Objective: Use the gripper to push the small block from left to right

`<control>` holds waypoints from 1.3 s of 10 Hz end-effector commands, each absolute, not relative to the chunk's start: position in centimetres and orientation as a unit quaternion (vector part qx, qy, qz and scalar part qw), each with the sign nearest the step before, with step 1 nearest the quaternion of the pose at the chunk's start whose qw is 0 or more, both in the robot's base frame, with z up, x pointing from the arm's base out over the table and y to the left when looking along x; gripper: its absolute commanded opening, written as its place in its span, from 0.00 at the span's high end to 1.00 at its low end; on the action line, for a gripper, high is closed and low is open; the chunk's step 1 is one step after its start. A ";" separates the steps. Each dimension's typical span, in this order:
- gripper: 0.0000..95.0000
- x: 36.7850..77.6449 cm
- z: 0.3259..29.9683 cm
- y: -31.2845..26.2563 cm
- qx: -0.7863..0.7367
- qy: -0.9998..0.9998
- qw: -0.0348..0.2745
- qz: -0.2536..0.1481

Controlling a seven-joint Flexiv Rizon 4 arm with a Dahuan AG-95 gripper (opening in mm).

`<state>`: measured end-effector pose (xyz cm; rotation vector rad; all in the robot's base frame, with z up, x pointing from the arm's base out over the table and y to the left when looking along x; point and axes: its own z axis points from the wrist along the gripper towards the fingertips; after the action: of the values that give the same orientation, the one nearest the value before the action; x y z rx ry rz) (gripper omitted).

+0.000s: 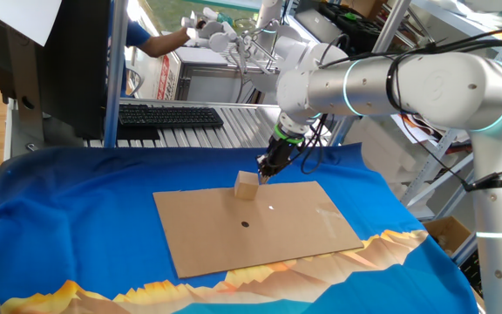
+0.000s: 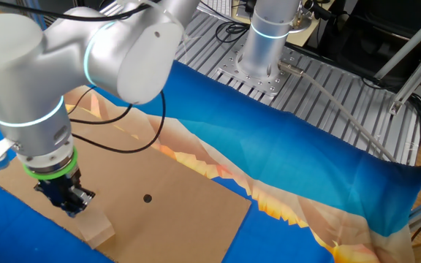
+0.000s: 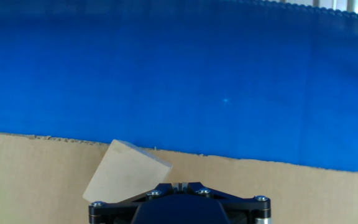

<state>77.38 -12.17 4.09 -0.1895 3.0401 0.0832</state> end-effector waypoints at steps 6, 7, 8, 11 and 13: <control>1.00 78.2 3.8 -9.2 -0.025 0.998 0.046 0.025; 1.00 78.1 4.0 -8.6 -0.019 0.999 0.045 0.025; 1.00 78.1 4.1 -8.0 -0.013 0.999 0.045 0.025; 1.00 77.9 3.3 -6.4 0.001 0.999 0.044 0.028; 1.00 77.8 3.1 -5.9 0.005 0.999 0.043 0.029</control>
<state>77.74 -5.55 3.22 0.0241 3.0584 0.0882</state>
